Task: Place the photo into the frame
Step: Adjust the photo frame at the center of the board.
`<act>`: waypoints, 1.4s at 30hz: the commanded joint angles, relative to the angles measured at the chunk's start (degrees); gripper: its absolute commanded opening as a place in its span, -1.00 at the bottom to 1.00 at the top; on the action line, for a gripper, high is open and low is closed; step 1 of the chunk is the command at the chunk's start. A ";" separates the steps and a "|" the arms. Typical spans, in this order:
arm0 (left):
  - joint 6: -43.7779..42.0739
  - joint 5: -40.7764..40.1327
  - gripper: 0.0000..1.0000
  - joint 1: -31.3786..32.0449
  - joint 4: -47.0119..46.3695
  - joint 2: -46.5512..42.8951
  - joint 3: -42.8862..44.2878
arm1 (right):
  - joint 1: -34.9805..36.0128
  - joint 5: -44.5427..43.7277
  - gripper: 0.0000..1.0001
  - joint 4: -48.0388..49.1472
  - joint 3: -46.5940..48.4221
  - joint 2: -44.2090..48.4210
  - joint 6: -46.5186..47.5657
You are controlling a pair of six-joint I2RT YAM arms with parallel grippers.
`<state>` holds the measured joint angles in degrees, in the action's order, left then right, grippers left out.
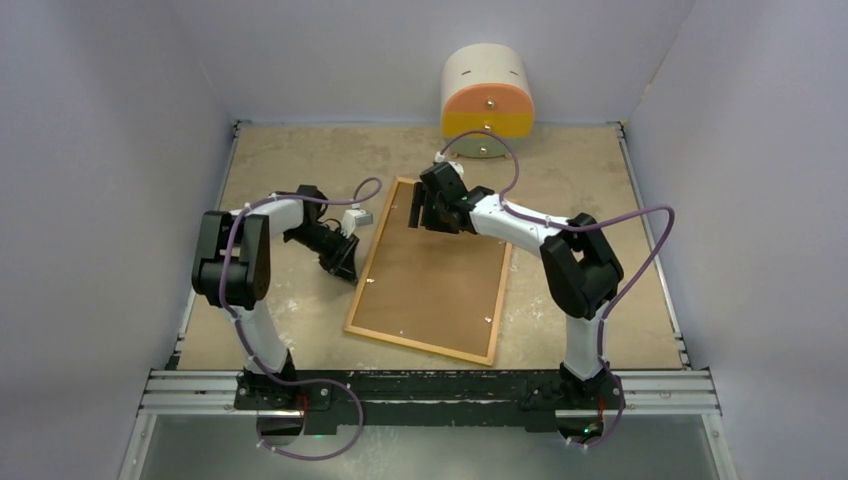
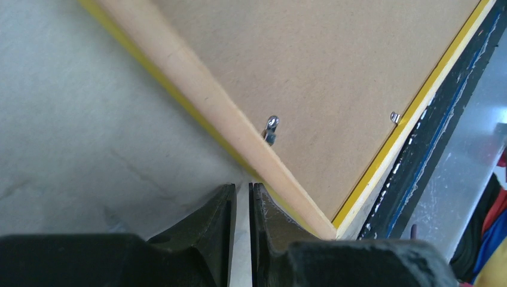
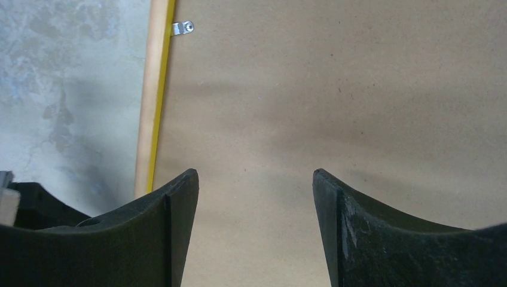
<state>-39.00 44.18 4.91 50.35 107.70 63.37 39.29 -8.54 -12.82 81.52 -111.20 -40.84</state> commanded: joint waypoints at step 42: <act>-7.23 12.18 0.72 -41.59 16.85 0.54 20.29 | 16.84 -22.46 0.21 -20.79 23.11 -17.08 -1.28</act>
<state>-57.23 61.43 -37.19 75.72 113.21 87.02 54.41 -23.31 -27.97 100.49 -127.07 -42.39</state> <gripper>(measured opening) 0.848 0.621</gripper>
